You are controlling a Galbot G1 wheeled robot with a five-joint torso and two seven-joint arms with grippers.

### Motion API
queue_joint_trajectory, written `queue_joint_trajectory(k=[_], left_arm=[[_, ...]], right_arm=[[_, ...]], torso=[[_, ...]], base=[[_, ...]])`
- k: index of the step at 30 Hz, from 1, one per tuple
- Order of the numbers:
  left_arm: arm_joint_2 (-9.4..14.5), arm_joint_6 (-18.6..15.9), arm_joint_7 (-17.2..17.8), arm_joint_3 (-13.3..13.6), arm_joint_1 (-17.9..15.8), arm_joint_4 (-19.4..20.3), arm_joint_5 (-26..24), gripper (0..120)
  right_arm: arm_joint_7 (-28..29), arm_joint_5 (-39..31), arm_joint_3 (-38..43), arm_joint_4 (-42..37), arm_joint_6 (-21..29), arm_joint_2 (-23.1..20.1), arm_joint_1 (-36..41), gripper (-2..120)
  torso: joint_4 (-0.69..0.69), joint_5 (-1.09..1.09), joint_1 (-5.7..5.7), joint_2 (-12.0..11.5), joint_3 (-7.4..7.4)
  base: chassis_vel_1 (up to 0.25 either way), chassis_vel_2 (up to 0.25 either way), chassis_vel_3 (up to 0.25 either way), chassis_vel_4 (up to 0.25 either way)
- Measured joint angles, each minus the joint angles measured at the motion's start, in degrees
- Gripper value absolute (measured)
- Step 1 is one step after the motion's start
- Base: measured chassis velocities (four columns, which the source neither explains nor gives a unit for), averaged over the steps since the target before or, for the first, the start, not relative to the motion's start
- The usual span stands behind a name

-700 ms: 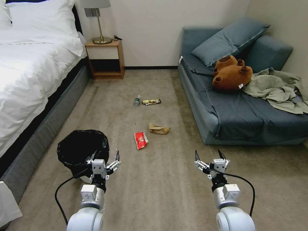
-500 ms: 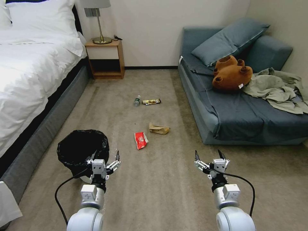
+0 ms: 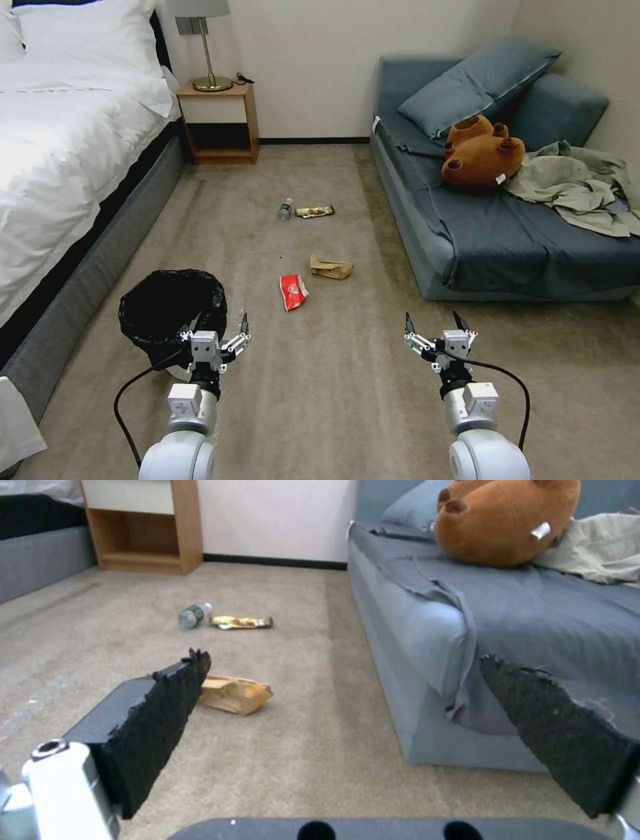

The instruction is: Pick up the trash bin, then pick up the garbage on the floor and place it into the trash bin.

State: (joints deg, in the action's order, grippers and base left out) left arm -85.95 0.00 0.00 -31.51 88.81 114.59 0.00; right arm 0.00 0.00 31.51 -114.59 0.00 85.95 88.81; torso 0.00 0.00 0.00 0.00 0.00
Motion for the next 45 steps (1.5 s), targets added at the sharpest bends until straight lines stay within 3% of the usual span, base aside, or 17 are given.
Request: queue_joint_trajectory(k=[10,12,18,20,21,24,28,29,30,31,34,37,39,40,41,45], left_arm=[[0.8,-0.6,0.4,0.1,-1.5,-0.9,-1.5,100],[3.4,-2.7,2.1,0.4,-6.3,-3.4,-5.7,100],[5.2,-3.9,3.0,0.6,-10.5,-5.1,-8.4,100],[7.4,-5.5,4.4,0.7,-14.3,-7.0,-12.0,100],[7.4,-5.5,4.4,0.7,-14.3,-7.0,-12.0,100],[11.0,-8.5,6.8,1.2,-20.6,-10.4,-18.3,100],[12.7,-9.8,7.8,1.4,-23.4,-11.9,-21.2,100],[13.8,-10.6,8.5,1.6,-25.2,-12.9,-23.0,100],[17.1,-13.3,10.7,2.0,-30.9,-16.0,-28.7,100],[17.1,-13.3,10.7,2.0,-30.9,-16.0,-28.7,100],[20.7,-16.2,13.1,2.4,-37.3,-19.4,-35.0,100],[21.9,-17.1,13.8,2.6,-39.3,-20.5,-37.0,100],[24.4,-19.1,15.5,2.9,-43.7,-22.7,-41.3,100],[24.4,-19.1,15.5,2.9,-43.7,-22.7,-41.3,100],[25.9,-20.0,16.1,2.8,-44.9,-22.8,-43.6,100],[28.6,-20.8,16.4,2.2,-43.8,-19.3,-45.5,100]], right_arm=[[0.2,-1.6,-0.2,0.4,0.4,-1.3,-0.7,100],[1.4,-6.4,-0.7,1.8,2.4,-5.0,-3.0,100],[2.0,-9.1,-1.0,2.6,3.3,-8.1,-4.5,100],[2.8,-12.8,-1.3,3.6,4.4,-11.0,-6.5,100],[2.8,-12.8,-1.3,3.6,4.4,-11.0,-6.5,100],[4.2,-19.4,-2.2,5.4,6.5,-16.0,-9.7,100],[4.8,-22.4,-2.6,6.3,7.5,-18.3,-11.2,100],[5.2,-24.4,-2.9,6.8,8.1,-19.8,-12.1,100],[6.4,-30.5,-3.7,8.6,9.9,-24.5,-15.2,100],[6.4,-30.5,-3.7,8.6,9.9,-24.5,-15.2,100],[7.8,-37.1,-4.5,10.4,12.0,-29.6,-18.5,100],[8.3,-39.2,-4.8,11.0,12.7,-31.2,-19.5,100],[9.1,-42.9,-5.2,12.0,13.8,-34.2,-21.4,100],[9.1,-42.9,-5.2,12.0,13.8,-34.2,-21.4,100],[9.1,-45.0,-5.4,12.0,14.0,-35.3,-22.2,100],[9.1,-47.3,-5.0,11.3,13.7,-37.7,-23.5,100]], torso=[[-0.01,0.0,0.0,0.0,0.0],[0.0,0.0,0.0,0.0,0.0],[-0.01,-0.02,0.0,0.0,-0.01],[-0.01,-0.02,0.0,0.0,0.0],[-0.01,-0.02,0.0,0.0,0.0],[0.0,0.0,0.0,0.0,-0.01],[0.0,0.0,0.0,0.0,0.0],[0.0,0.0,0.0,0.0,-0.01],[0.0,0.0,0.0,0.0,-0.01],[0.0,0.0,0.0,0.0,-0.01],[0.0,0.0,0.01,0.0,-0.01],[0.0,-0.01,0.0,0.0,-0.01],[-0.01,0.02,0.0,0.0,-0.01],[-0.01,0.02,0.0,0.0,-0.01],[0.05,-0.05,0.01,0.0,-0.02],[-0.03,0.02,0.0,0.0,0.01]], base=[[0.0,0.0,0.0,0.0],[0.0,0.0,0.0,0.0],[0.0,0.0,0.0,0.0],[0.0,0.0,0.0,0.0],[0.0,0.0,0.0,0.0],[0.0,0.0,0.0,0.0],[0.0,0.0,0.0,0.0],[0.0,0.0,0.0,0.0],[0.0,0.0,0.0,0.0],[0.0,0.0,0.0,0.0],[0.0,0.0,0.0,0.0],[0.0,0.0,0.0,0.0],[0.0,0.0,0.0,0.0],[0.0,0.0,0.0,0.0],[0.0,0.0,0.0,0.0],[0.0,0.0,0.0,0.0]])
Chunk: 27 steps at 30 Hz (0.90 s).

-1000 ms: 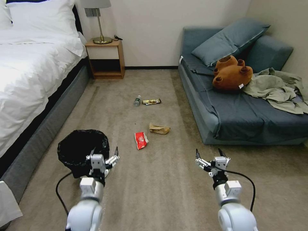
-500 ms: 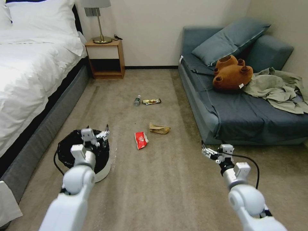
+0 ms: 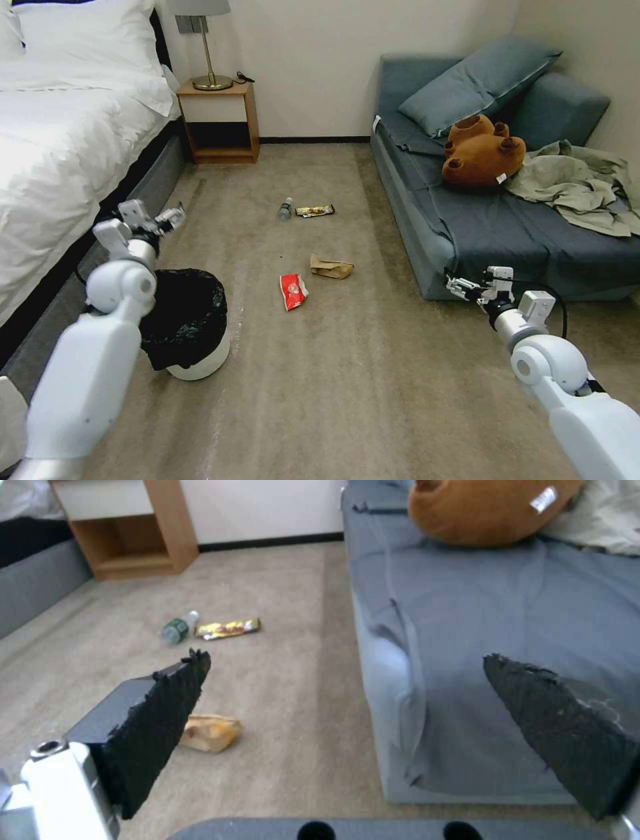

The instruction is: Pick up the trash bin, then pick up the garbage on the floor and place it into the trash bin.

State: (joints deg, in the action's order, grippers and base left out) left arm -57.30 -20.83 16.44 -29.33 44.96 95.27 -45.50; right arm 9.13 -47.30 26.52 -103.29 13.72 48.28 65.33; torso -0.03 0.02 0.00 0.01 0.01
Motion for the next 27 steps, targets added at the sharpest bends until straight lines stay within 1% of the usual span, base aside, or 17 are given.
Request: queue_joint_trajectory(k=[4,5,6,7,9,14,17,18,19,20,21,22,23,24,25,26,27], left_arm=[[0.1,-0.2,0.1,0.2,0.6,1.1,-0.1,100],[0.2,-0.2,0.0,0.2,1.0,1.6,-0.1,100],[0.2,-0.3,0.0,0.3,1.4,1.8,0.0,100],[0.2,-0.3,-0.2,0.2,1.7,1.9,0.1,100],[0.2,-0.3,-0.4,0.1,2.0,1.9,0.4,100],[0.2,-0.2,-1.0,-0.3,3.0,1.4,0.8,100],[0.2,-0.4,-1.3,-0.6,3.2,-0.3,0.9,100],[0.4,-1.0,-1.2,-0.6,3.2,-1.0,0.8,100],[1.1,-3.2,-0.4,-0.6,3.3,-1.9,0.5,100],[1.1,-3.2,-0.4,-0.6,3.3,-1.9,0.5,100],[2.0,-5.4,0.4,-0.6,3.3,-2.2,0.2,100],[3.4,-8.3,1.6,-0.5,3.3,-2.3,-0.6,100],[3.4,-8.3,1.6,-0.5,3.3,-2.3,-0.6,100],[3.8,-9.1,1.9,-0.5,3.3,-2.3,-1.0,100],[6.0,-13.0,3.9,-0.2,3.2,-2.0,-3.9,100],[6.0,-13.0,3.9,-0.2,3.2,-2.0,-3.9,100],[7.0,-14.7,5.3,-0.1,3.0,-1.8,-5.8,100]], right_arm=[[-0.1,0.0,0.0,0.0,-0.2,0.0,0.0,100],[-0.1,0.0,0.2,-0.1,-0.4,0.0,0.0,100],[-0.1,0.0,0.2,-0.1,-0.4,0.1,0.0,100],[-0.2,0.1,0.2,-0.1,-0.5,0.3,0.0,100],[-0.2,0.2,0.2,-0.1,-0.5,0.5,0.0,100],[-0.4,0.8,-0.1,0.1,-0.7,1.1,0.1,100],[-0.5,1.5,-0.2,0.5,-1.0,1.5,0.2,100],[-0.5,1.9,-0.2,0.7,-1.1,1.6,0.3,100],[-0.6,2.7,-0.2,1.1,-1.5,1.7,0.5,100],[-0.6,2.7,-0.2,1.1,-1.5,1.7,0.5,100],[-0.9,3.5,-0.2,1.5,-1.9,1.9,0.8,100],[-1.1,4.3,-0.2,2.0,-2.2,2.1,1.2,100],[-1.1,4.3,-0.2,2.0,-2.2,2.1,1.2,100],[-1.2,4.6,-0.2,2.1,-2.4,2.2,1.3,100],[-1.5,5.6,-0.2,2.8,-2.8,2.4,1.7,100],[-1.5,5.6,-0.2,2.8,-2.8,2.4,1.7,100],[-1.6,6.0,-0.2,3.1,-3.0,2.6,1.7,100]], torso=[[0.0,0.0,0.0,0.0,0.0],[0.04,-0.03,0.0,0.0,-0.01],[0.04,-0.04,0.0,0.0,-0.02],[0.04,0.0,0.0,0.0,-0.01],[0.04,-0.01,0.0,0.0,-0.01],[0.03,-0.02,0.0,0.0,-0.01],[0.03,-0.02,0.0,0.0,-0.01],[0.03,-0.01,0.0,0.0,-0.01],[0.03,0.01,0.0,0.0,-0.01],[0.03,0.01,0.0,0.0,-0.01],[0.03,0.0,0.0,0.0,-0.01],[0.02,-0.02,0.0,0.0,-0.01],[0.02,-0.02,0.0,0.0,-0.01],[0.02,-0.02,0.0,0.0,-0.01],[0.02,-0.01,0.0,0.0,-0.01],[0.02,-0.01,0.0,0.0,-0.01],[0.03,-0.01,0.0,0.0,-0.01]], base=[[0.0,0.0,0.0,0.0],[0.0,0.0,0.0,0.0],[0.0,0.0,0.0,0.0],[0.0,0.0,0.0,0.0],[0.0,0.0,0.0,0.0],[0.0,0.0,0.0,0.0],[0.0,0.0,0.0,0.0],[0.0,0.0,0.0,0.0],[0.0,0.0,0.0,0.0],[0.0,0.0,0.0,0.0],[0.0,0.0,0.0,0.0],[0.0,0.0,0.0,0.0],[0.0,0.0,0.0,0.0],[0.0,0.0,0.0,0.0],[0.0,0.0,0.0,0.0],[0.0,0.0,0.0,0.0],[0.0,0.0,0.0,0.0]])
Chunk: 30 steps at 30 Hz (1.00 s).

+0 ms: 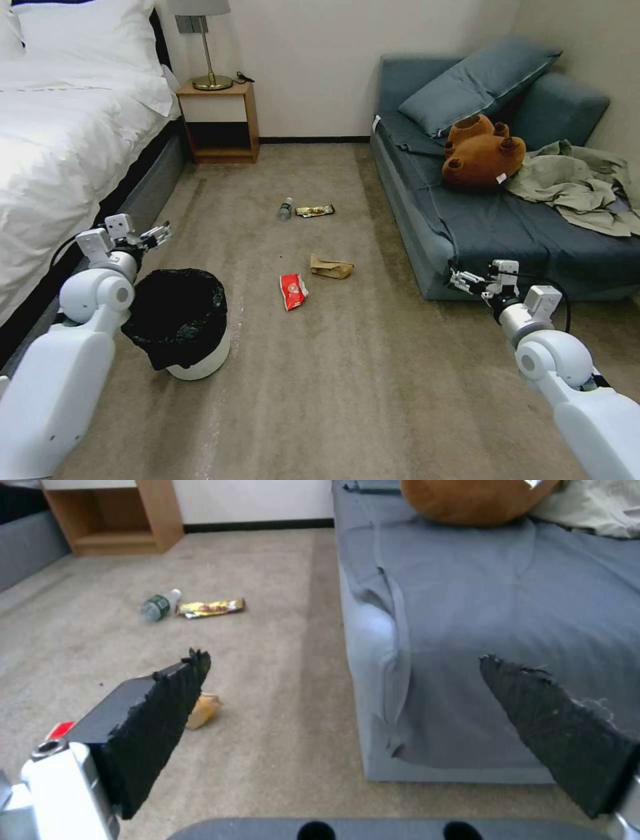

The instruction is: Pick up the trash bin, then pick up the garbage on the floor and place it into the trash bin.

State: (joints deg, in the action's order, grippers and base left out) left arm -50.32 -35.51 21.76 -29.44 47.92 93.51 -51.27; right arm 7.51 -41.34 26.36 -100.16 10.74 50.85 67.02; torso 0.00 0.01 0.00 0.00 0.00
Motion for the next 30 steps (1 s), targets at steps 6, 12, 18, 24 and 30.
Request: queue_joint_trajectory(k=[6,12,18,24,30], left_arm=[[6.8,-7.0,3.9,0.4,-0.5,2.5,-9.2,100],[10.8,-7.2,1.5,2.0,-0.1,-1.1,-7.8,100],[11.4,-7.0,0.9,2.9,1.3,-4.2,-6.0,100],[9.6,-6.9,0.2,4.6,0.8,-7.7,-4.2,100],[6.5,-6.8,-1.9,5.9,0.4,-10.1,-0.4,100]], right_arm=[[-0.2,0.9,-0.1,0.9,-0.2,0.4,0.0,100],[-0.2,1.6,-0.1,1.3,-0.3,0.8,0.0,100],[-0.6,2.3,-0.2,2.3,-0.6,1.3,0.0,100],[-0.8,3.0,-0.7,3.2,-0.8,2.1,-0.4,100],[-0.8,3.6,-1.0,3.9,-0.9,2.7,-0.5,100]], torso=[[0.0,-0.02,-0.01,0.0,0.0],[-0.01,0.01,0.0,0.0,0.0],[-0.01,0.01,0.0,0.0,0.0],[0.0,0.0,0.0,0.0,0.0],[0.0,0.0,-0.01,0.0,0.0]], base=[[0.0,0.0,0.0,0.0],[0.0,0.0,0.0,0.0],[0.0,0.0,0.0,0.0],[0.0,0.0,0.0,0.0],[0.0,0.0,0.0,0.0]])
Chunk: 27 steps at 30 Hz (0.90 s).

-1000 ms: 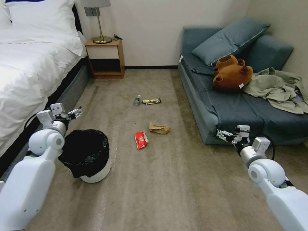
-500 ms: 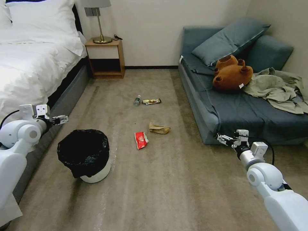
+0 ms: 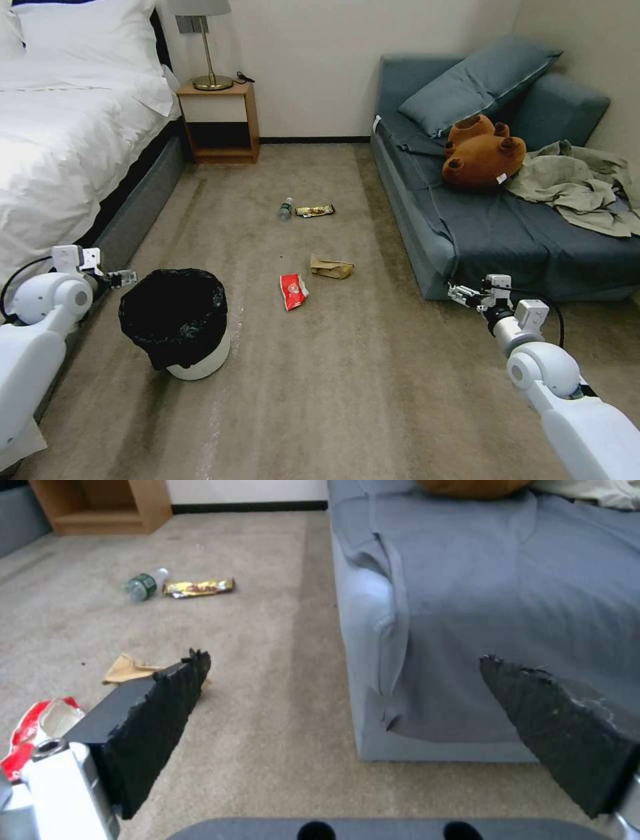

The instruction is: Pick up the trash bin, then pick up the garbage on the floor and place it into the trash bin.

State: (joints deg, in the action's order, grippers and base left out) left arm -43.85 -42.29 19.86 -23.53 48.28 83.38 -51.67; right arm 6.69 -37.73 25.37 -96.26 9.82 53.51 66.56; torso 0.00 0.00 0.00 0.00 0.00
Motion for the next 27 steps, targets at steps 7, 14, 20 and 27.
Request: queue_joint_trajectory(k=[7,14,20,27], left_arm=[[-3.6,0.1,-1.8,1.4,-1.4,-4.4,3.8,100],[-7.0,0.1,-2.9,2.0,-2.7,-9.2,7.3,100],[-8.4,0.1,-3.6,2.5,-3.5,-11.7,8.2,96],[-9.2,0.5,-5.0,1.8,-3.4,-13.0,9.1,68]], right_arm=[[-0.2,0.5,0.0,1.2,-0.5,0.1,0.0,100],[-0.2,0.4,-0.2,1.7,-0.5,0.1,-0.5,100],[-0.2,0.0,-1.1,2.2,-0.5,0.2,-1.6,100],[-0.2,-1.0,-2.0,2.6,-0.5,0.1,-2.5,100]], torso=[[0.01,-0.01,0.0,0.0,0.0],[0.0,-0.01,0.0,0.0,0.0],[0.01,-0.01,0.0,0.0,0.0],[-0.02,-0.08,0.0,0.0,0.01]], base=[[0.0,0.0,0.0,0.0],[0.0,0.0,0.0,0.0],[0.0,0.0,0.0,0.0],[0.0,0.0,0.0,0.0]])
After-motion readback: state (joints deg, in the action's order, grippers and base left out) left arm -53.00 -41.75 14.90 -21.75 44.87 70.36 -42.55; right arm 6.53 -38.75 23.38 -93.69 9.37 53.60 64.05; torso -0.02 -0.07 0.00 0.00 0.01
